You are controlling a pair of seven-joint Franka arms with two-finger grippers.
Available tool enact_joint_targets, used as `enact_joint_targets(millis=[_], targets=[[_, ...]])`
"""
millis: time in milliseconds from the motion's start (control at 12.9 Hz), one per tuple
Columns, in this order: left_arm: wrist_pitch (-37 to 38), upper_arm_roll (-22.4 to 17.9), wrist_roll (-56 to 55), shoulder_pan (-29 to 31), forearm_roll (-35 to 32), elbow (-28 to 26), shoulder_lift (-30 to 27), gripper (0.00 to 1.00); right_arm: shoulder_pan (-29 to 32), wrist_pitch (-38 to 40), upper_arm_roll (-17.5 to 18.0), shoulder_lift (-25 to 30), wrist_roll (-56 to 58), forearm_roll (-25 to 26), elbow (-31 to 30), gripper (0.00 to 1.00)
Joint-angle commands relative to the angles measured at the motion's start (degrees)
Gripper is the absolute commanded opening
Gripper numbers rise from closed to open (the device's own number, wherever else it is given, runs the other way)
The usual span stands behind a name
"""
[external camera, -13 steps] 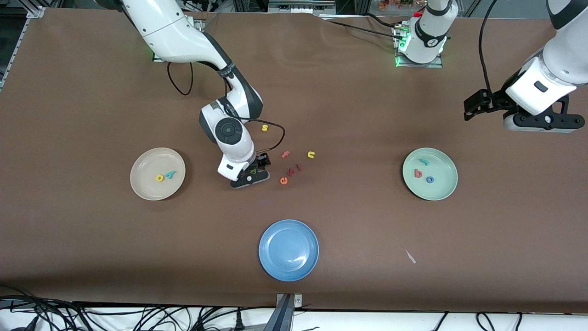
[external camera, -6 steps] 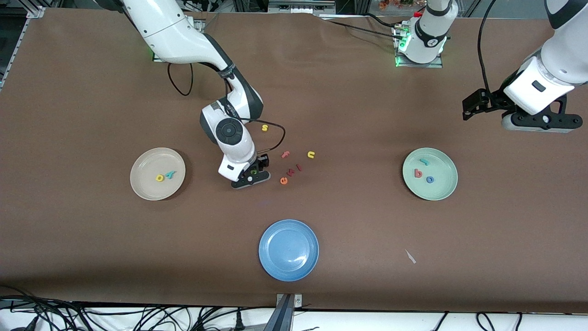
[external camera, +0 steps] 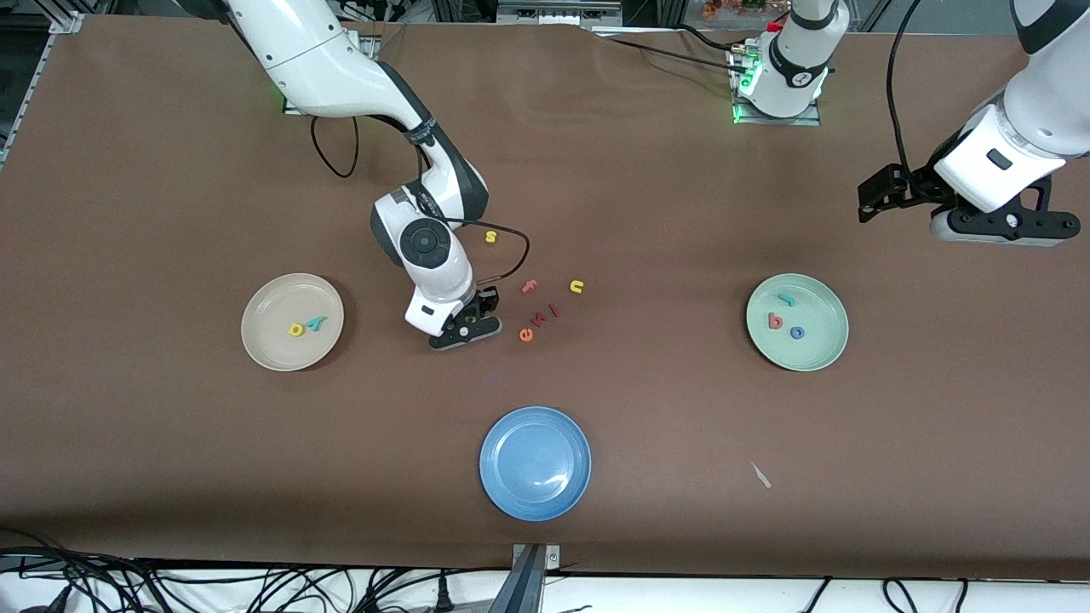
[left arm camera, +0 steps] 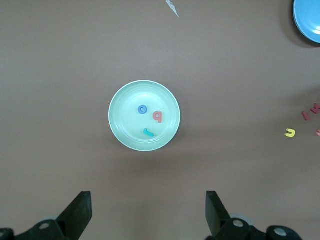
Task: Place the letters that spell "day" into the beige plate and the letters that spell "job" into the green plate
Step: 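Close the right gripper on the green p and lift it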
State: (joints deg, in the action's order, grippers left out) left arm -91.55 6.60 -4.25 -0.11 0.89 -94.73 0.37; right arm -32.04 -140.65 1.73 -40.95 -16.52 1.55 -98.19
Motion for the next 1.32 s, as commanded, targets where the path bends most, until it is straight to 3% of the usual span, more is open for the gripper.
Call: enact_joint_targets(millis=[0,465,1008,1241], targets=[[-0.21,0.69,1.35,0.64,-1.6,-0.8,-0.98,1.0,-0.47,0.37,0.56,-0.79,-3.59,-0.14,0.99,0.47],[-0.21,0.69,1.35,0.64,-1.6,-0.8,-0.98,1.0,-0.83,0.2,0.47,-0.79,-3.52,-0.05,0.99,0.38],[-0.21,0.43,1.26,0.73,-1.6,-0.72,-0.89,1.0,-0.74,0.55,0.47,-0.44,-3.26,-0.05,1.33,0.21],[-0.21,1.04,0.73,0.29,-1.6,0.16,-0.63,1.0,-0.13,10.34,0.38,-0.27,-3.17,-0.14,6.59,0.2]])
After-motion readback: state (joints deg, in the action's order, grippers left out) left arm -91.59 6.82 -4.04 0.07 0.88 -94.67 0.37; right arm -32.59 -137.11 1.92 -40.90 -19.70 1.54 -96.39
